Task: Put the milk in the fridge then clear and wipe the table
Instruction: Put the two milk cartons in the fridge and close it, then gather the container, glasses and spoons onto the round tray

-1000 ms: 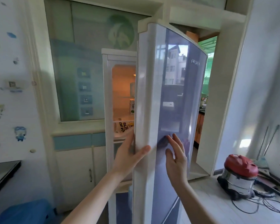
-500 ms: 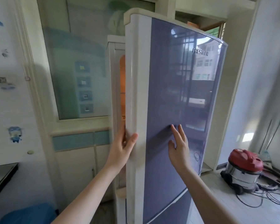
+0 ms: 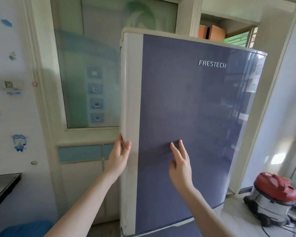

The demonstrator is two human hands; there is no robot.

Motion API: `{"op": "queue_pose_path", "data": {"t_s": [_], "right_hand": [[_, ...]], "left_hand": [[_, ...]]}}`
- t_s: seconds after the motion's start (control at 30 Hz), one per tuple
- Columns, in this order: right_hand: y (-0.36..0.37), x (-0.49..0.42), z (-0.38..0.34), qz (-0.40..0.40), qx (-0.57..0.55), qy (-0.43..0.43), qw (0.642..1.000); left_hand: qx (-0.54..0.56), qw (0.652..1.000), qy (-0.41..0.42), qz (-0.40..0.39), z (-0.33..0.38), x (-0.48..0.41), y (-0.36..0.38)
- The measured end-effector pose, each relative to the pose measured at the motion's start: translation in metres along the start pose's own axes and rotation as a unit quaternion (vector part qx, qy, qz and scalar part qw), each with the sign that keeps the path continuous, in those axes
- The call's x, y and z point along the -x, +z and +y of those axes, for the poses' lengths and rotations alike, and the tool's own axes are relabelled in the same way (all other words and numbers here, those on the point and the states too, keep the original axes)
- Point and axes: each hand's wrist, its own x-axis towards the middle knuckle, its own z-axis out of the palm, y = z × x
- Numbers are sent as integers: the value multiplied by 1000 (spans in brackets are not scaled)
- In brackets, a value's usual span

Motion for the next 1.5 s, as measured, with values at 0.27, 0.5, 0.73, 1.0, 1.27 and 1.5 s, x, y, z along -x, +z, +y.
{"op": "queue_pose_path", "data": {"t_s": [0.27, 0.5, 0.73, 1.0, 1.27, 1.5], "right_hand": [[12, -16, 5, -23, 23, -10, 999], [16, -23, 12, -28, 40, -12, 999], [19, -24, 15, -22, 40, -16, 999], [12, -25, 13, -44, 27, -9, 999], [27, -4, -4, -63, -120, 19, 991], [65, 16, -40, -300, -147, 28, 942]], "left_hand": [[-22, 1000, -14, 13, -11, -29, 0], [-15, 999, -19, 30, -9, -37, 2], [-22, 999, -21, 45, -9, -39, 3], [-55, 996, -38, 57, -6, -39, 7], [-204, 976, -79, 10, -15, -7, -1], [-269, 955, -127, -10, -32, 46, -46]]}}
